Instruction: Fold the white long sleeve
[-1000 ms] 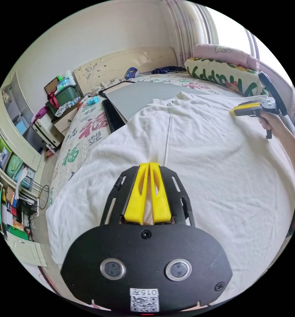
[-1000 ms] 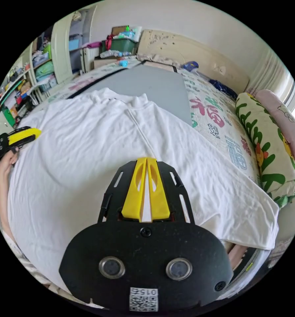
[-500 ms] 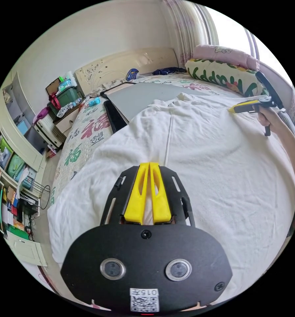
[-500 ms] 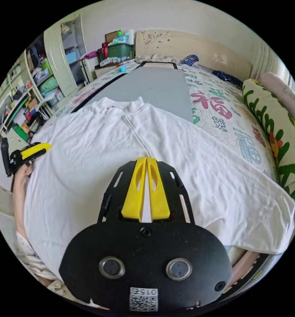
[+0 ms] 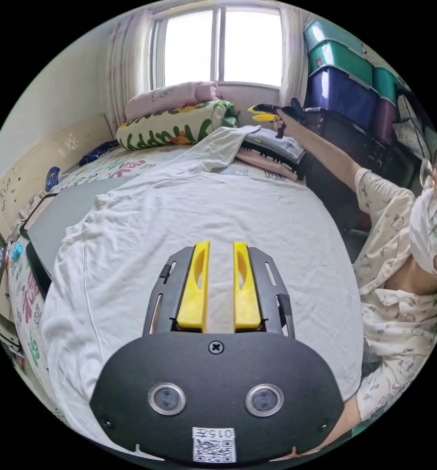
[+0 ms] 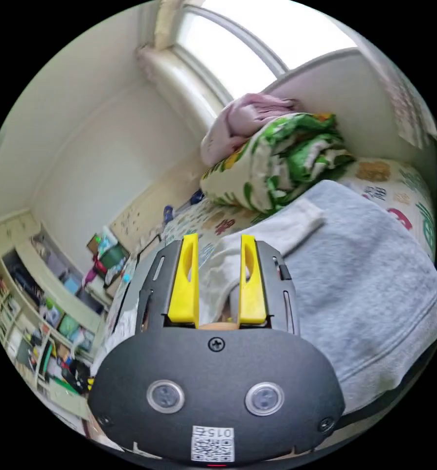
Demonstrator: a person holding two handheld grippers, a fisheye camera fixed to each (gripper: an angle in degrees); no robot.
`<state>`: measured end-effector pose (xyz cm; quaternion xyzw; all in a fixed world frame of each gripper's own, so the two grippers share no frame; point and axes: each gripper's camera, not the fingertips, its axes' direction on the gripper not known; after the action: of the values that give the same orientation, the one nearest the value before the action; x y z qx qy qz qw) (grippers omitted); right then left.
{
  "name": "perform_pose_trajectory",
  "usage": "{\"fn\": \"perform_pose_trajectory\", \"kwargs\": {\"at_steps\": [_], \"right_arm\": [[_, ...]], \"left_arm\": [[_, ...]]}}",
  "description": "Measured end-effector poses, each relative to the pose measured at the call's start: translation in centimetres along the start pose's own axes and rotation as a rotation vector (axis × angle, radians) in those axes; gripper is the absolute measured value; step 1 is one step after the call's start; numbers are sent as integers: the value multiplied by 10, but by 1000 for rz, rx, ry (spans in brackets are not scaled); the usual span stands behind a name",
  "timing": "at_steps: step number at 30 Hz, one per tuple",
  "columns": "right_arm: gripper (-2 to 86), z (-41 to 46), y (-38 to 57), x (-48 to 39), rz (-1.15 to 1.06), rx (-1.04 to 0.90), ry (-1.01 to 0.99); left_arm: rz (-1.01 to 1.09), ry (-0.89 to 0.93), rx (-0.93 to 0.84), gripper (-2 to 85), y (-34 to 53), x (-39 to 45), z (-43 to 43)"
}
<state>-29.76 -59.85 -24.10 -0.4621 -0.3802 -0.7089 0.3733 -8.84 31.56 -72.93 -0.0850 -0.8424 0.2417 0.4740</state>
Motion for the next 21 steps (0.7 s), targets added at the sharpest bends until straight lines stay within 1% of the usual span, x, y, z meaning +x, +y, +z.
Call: {"fn": "perform_pose_trajectory", "kwargs": {"at_steps": [2,4,9,12,14,15,16,17,18,19,21], "right_arm": [[134,-38,-15,51,131,87,40],[136,-51,-24,74,190,89,81],[128,-50,-50,106,295,14,69],[88,-49,-61,105,310,16,98],[29,-50,-70,100,331,10,138],[22,-51,-72,98,333,9,136],[13,-52,-74,93,326,20,71],[11,-54,-73,87,323,41,-8],[13,-54,-73,83,318,49,-31],[17,-56,-73,71,297,57,-26],[59,-60,-73,48,228,78,82]], "left_arm": [[40,-35,-134,82,-7,5,29],[64,-47,-215,84,-10,8,48],[48,-69,-190,91,-8,0,49],[31,-44,-188,92,-7,-11,50],[23,-30,-189,92,-8,-18,51],[21,-29,-189,92,-8,-19,51],[21,-28,-190,92,-8,-21,51],[23,-30,-190,92,-8,-22,51],[24,-32,-190,93,-8,-23,51],[25,-33,-190,93,-8,-24,51],[25,-34,-190,93,-8,-27,50]]}}
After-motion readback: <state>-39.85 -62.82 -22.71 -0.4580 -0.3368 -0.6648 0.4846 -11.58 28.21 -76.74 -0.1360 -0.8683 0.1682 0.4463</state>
